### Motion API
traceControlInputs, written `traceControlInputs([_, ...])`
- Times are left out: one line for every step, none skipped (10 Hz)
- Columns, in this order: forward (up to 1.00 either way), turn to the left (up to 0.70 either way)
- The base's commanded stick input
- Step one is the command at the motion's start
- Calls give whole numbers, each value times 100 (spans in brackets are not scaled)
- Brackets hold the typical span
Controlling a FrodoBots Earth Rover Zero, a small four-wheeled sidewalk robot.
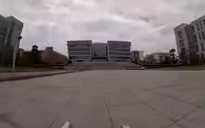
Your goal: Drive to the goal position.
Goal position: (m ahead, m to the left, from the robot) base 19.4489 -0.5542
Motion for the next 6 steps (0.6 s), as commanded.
traceControlInputs([70, 0])
traceControlInputs([70, 0])
traceControlInputs([70, 0])
traceControlInputs([70, 0])
traceControlInputs([70, 0])
traceControlInputs([70, 0])
